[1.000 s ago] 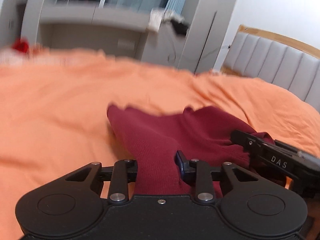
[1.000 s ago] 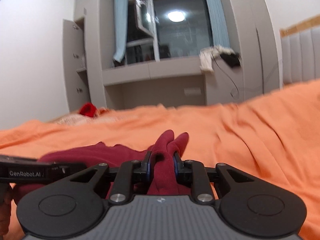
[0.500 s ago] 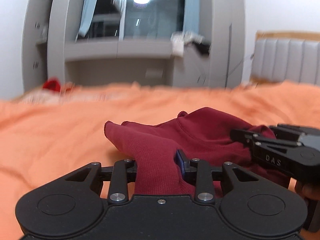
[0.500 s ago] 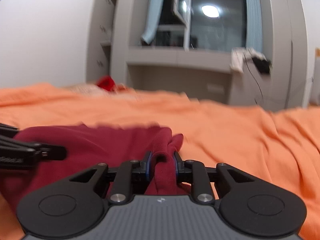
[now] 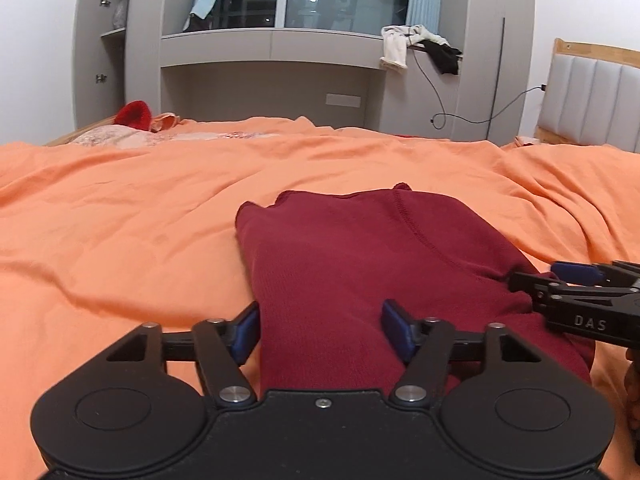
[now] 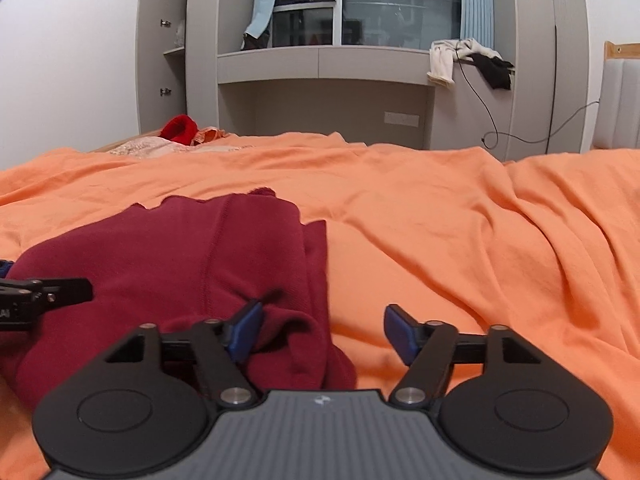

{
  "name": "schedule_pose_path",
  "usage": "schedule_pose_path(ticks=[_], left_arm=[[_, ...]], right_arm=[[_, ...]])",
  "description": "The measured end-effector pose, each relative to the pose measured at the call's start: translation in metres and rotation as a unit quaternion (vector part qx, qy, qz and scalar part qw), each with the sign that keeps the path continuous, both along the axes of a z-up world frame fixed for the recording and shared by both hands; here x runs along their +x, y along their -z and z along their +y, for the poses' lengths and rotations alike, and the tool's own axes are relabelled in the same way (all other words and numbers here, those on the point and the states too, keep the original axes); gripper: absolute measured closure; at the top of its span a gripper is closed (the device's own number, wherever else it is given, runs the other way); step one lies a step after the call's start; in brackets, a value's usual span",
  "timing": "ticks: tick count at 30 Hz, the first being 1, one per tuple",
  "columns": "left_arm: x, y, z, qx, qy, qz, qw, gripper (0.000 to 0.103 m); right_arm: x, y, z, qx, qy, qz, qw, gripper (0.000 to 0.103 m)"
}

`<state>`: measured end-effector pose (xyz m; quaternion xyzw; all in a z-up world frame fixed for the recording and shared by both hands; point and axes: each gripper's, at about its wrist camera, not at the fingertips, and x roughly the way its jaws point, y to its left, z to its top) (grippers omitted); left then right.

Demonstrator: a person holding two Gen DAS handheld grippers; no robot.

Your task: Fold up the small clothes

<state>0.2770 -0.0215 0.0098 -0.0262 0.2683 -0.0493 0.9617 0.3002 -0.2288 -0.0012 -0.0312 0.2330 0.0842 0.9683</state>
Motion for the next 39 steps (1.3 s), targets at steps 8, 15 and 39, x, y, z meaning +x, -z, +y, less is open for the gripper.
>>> schedule_pose_path(ticks=[8,15,39], left_arm=[[-0.014,0.0,0.0,-0.004,0.003,-0.004,1.0,0.013],[-0.024,0.001,-0.005,0.001,0.001,-0.01,1.0,0.009],[-0.106,-0.031,-0.021,0.009,0.015,-0.116,0.9931,0.001]], right_arm=[[-0.017,0.001,-0.001,-0.054,0.013,-0.011,0.998,0.017],[-0.027,0.004,-0.003,-0.066,0.025,-0.022,0.997,0.011],[-0.135,-0.041,-0.025,0.043,0.049,-0.196,0.979,0.0]])
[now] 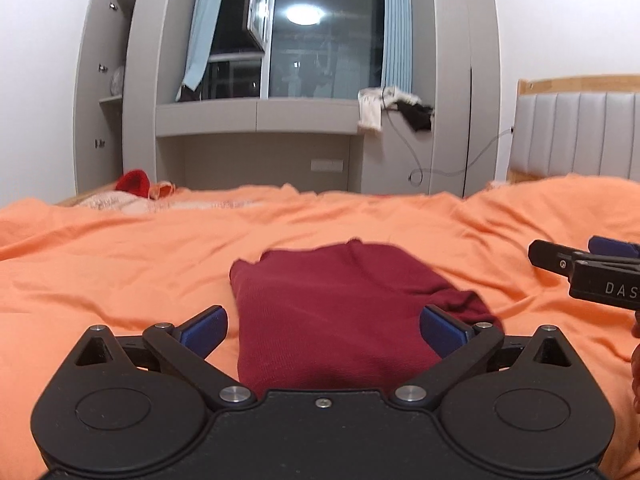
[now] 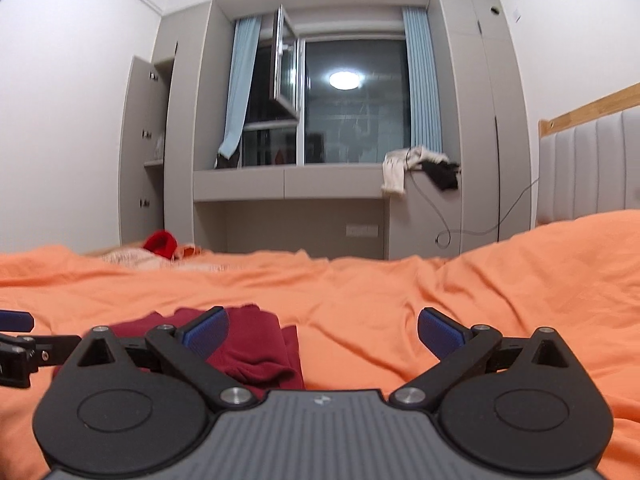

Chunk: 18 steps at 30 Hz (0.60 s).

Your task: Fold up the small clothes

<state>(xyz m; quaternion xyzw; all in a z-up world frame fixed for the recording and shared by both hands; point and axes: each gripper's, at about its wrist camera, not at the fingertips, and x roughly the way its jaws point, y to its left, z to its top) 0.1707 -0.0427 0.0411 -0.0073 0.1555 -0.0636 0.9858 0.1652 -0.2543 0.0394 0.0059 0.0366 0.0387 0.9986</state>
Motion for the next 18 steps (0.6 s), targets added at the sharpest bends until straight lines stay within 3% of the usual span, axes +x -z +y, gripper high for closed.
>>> schedule_pose_path(ticks=[11,18], left_arm=[[-0.063,-0.003,0.022,-0.052,-0.028,-0.052,0.9969,0.001],[-0.099,0.01,0.026,-0.054,-0.042,-0.058,0.9959,0.001]], right_arm=[[-0.073,0.006,0.01,0.003,-0.003,-0.049,0.999,0.0],[-0.106,0.016,0.017,0.002,-0.002,-0.051,0.999,0.0]])
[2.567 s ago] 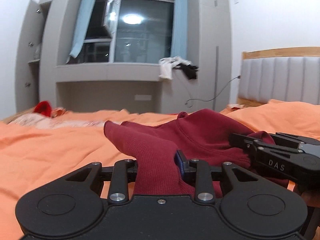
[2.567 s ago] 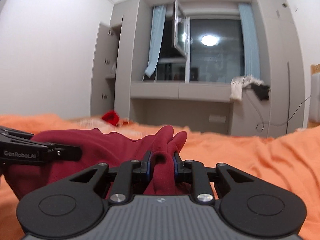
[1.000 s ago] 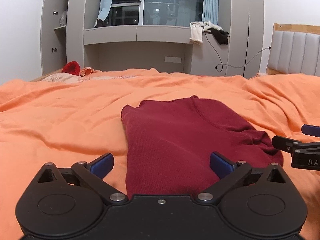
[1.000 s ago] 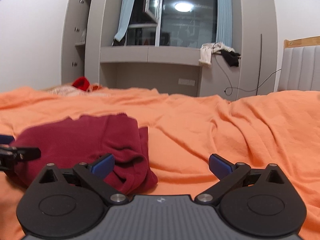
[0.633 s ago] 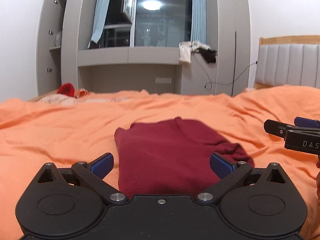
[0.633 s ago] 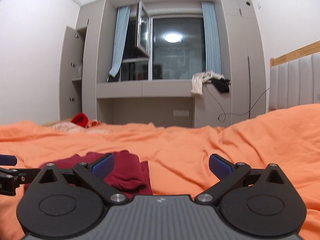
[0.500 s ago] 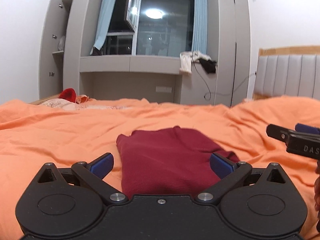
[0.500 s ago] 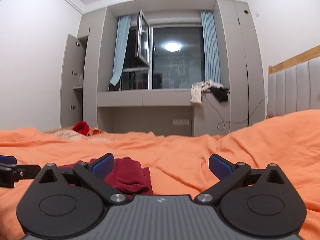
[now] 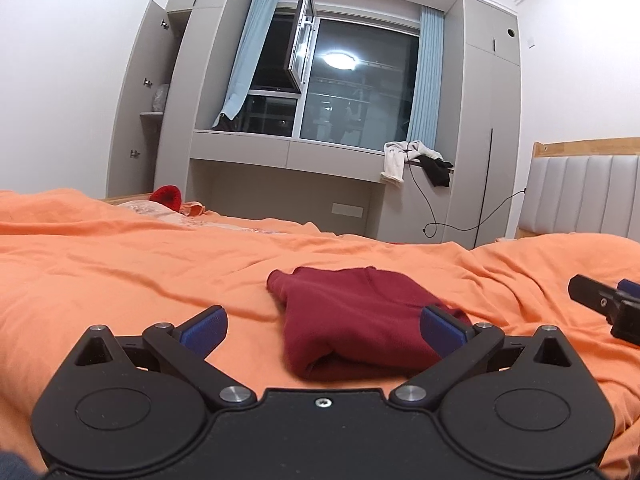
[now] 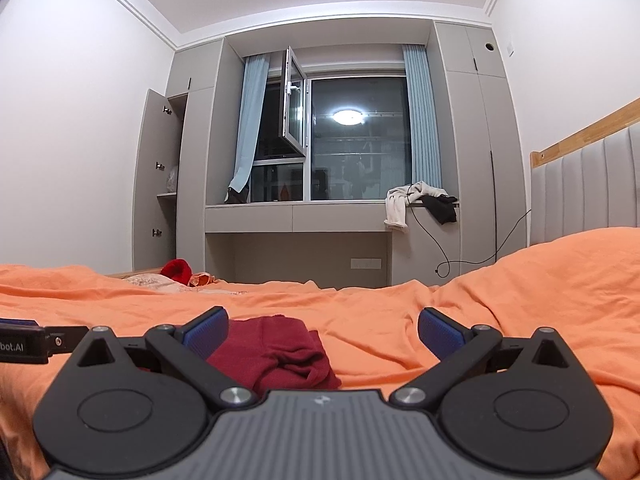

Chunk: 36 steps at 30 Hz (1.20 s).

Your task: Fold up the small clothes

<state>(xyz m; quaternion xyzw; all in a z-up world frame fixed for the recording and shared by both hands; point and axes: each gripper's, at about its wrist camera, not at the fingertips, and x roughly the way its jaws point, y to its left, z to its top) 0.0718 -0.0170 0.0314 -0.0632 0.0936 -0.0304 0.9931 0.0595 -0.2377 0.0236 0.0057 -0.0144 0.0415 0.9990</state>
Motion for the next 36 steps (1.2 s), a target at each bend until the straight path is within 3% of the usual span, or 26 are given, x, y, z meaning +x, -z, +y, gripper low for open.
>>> schedule_pose_path(ticks=[14,20,36], left_arm=[[-0.05,0.019,0.011,-0.002,0.006,0.019,0.9998,0.001],[-0.048,0.028,0.013,0.011,0.005,0.044,0.999,0.001],[-0.044,0.029,0.012,0.017,0.004,0.053,0.9984,0.001]], right_arm=[[-0.05,0.022,0.013,-0.008,0.004,0.021,1.0,0.0],[-0.049,0.027,0.018,-0.021,0.004,0.038,0.999,0.0],[-0.047,0.03,0.019,-0.02,0.006,0.051,0.999,0.0]])
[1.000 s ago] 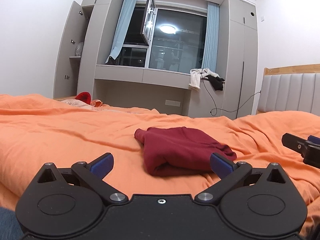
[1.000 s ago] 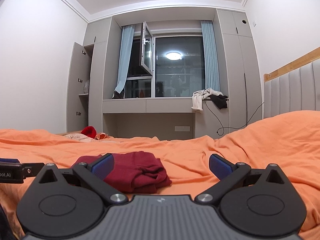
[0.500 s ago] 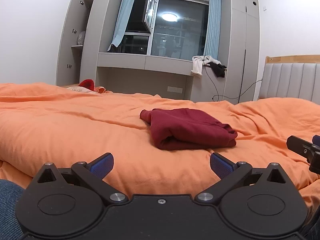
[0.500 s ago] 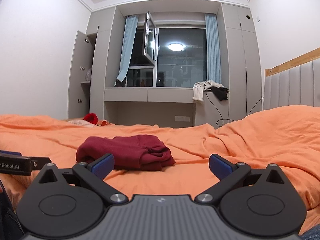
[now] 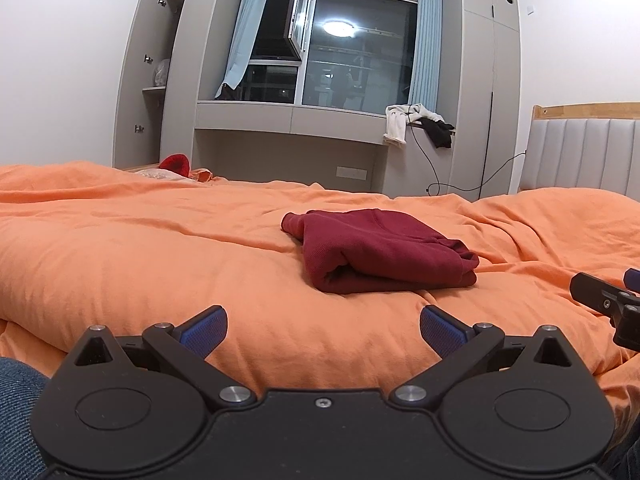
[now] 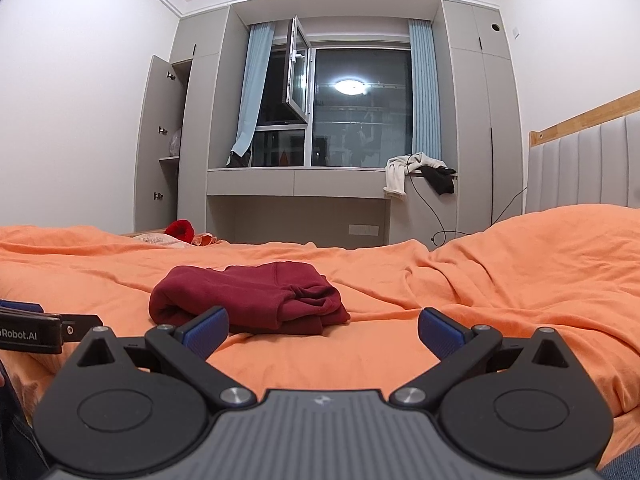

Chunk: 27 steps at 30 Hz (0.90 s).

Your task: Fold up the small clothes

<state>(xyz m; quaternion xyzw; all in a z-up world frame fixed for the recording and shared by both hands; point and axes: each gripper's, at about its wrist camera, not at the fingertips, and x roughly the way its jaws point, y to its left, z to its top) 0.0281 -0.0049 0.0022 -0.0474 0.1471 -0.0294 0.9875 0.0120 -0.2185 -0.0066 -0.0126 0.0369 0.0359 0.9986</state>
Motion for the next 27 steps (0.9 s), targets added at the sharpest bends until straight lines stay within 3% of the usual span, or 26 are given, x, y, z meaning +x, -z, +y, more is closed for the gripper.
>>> schedule_pose_path(ticks=[27], left_arm=[[0.0004,0.0007,-0.001,0.004,0.001,0.001,1.0,0.001]], right_arm=[[0.0,0.0002,0.0005,-0.003,-0.001,0.002,1.0,0.0]])
